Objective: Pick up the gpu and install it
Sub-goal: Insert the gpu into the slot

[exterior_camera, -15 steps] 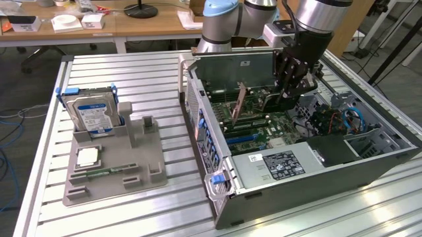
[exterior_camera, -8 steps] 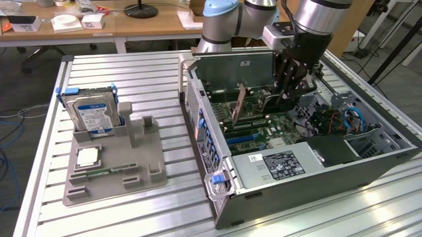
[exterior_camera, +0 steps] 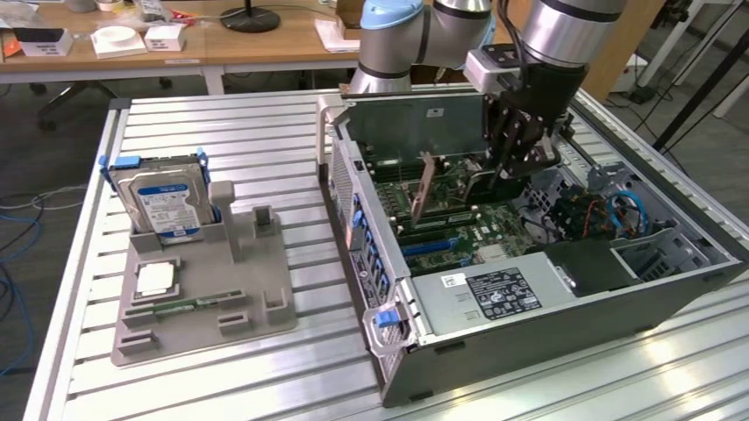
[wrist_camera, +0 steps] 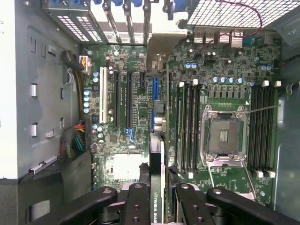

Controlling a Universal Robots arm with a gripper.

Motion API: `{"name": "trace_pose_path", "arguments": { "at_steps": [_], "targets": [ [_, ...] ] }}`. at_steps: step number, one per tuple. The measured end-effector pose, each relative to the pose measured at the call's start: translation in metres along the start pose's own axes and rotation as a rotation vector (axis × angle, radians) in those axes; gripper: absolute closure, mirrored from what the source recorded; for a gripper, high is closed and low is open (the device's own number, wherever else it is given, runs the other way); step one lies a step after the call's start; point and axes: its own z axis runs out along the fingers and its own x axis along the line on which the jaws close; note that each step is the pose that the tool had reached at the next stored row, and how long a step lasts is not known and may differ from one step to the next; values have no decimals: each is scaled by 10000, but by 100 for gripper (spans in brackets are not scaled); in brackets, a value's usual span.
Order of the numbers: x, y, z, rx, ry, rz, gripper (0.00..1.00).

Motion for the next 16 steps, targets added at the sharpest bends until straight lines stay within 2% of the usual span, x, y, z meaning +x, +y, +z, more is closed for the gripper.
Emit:
{"name": "trace_pose_path", "arguments": {
  "at_steps": [16],
  "targets": [
    [3, 118, 53, 0, 1, 1, 74]
  ]
}}
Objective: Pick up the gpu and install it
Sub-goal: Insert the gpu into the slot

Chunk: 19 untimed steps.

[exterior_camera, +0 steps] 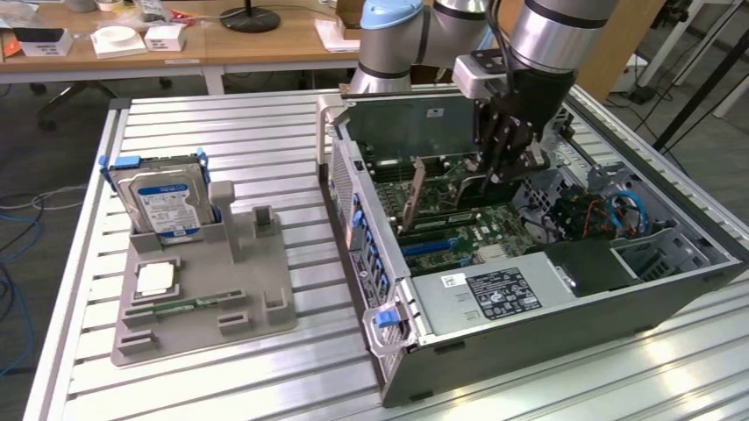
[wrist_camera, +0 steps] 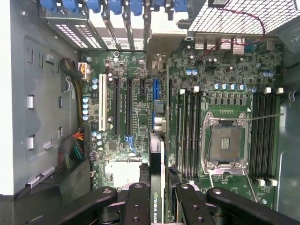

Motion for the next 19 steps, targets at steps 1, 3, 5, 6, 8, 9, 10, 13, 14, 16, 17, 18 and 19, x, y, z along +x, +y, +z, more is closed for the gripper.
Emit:
{"name": "trace_pose_path", "arguments": {
  "at_steps": [1, 3, 5, 6, 8, 9, 10, 13, 14, 16, 17, 18, 19],
  "targets": [
    [0, 5, 3, 0, 0, 0, 74],
    [1, 16, 10, 0, 0, 0, 74],
    [1, 25, 16, 0, 0, 0, 74],
    [2, 29, 20, 0, -1, 0, 74],
    [3, 38, 25, 0, 0, 0, 74],
    [3, 42, 29, -1, 0, -1, 74],
    [3, 45, 32, 0, -1, -1, 74],
    [4, 46, 42, 0, -1, -2, 74],
    [4, 47, 46, 0, -1, 0, 74],
    [4, 47, 54, 0, -1, 0, 74],
    [4, 47, 58, 0, -1, 0, 74],
    [4, 47, 59, 0, 0, -1, 74],
    [4, 47, 60, 0, 0, -1, 74]
  ]
}}
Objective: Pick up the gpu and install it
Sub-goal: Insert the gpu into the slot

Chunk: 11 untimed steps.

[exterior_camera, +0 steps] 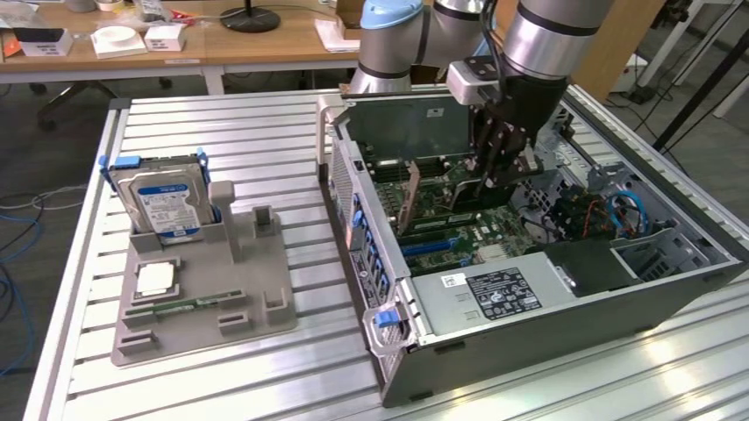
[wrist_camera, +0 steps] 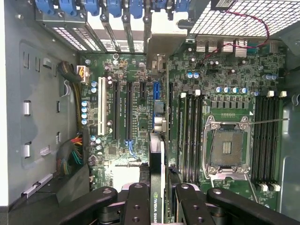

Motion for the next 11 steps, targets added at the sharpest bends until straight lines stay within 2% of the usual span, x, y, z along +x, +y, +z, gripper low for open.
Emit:
{"name": "trace_pose_path", "arguments": {
  "at_steps": [11],
  "targets": [
    [0, 0, 1, 0, -1, 0, 74]
  ]
}}
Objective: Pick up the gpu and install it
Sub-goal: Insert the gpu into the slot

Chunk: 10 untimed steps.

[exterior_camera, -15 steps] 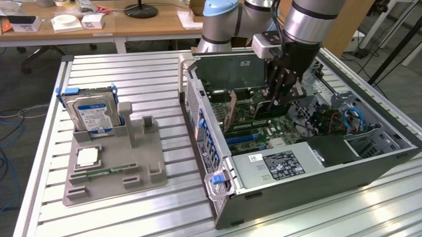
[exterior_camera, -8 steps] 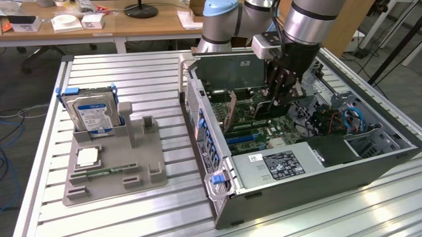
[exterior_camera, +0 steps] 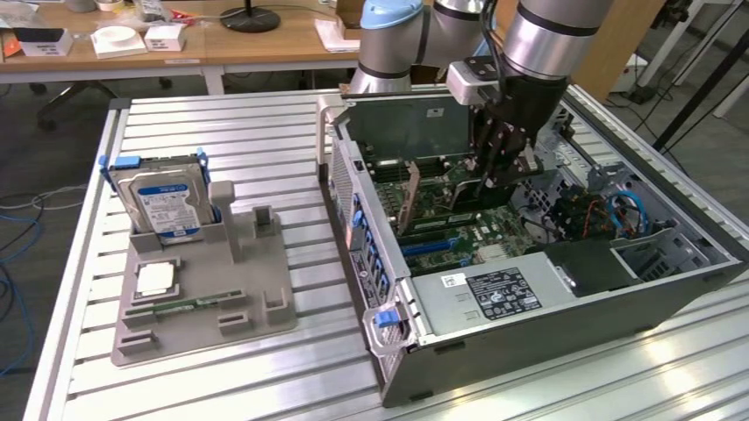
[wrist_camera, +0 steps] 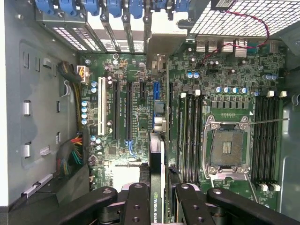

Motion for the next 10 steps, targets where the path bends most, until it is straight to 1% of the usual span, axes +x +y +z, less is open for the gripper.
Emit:
{"name": "trace_pose_path", "arguments": {
  "at_steps": [5, 10],
  "targets": [
    [5, 3, 46, 0, 0, 1, 74],
    [12, 17, 122, 0, 0, 1, 74]
  ]
}}
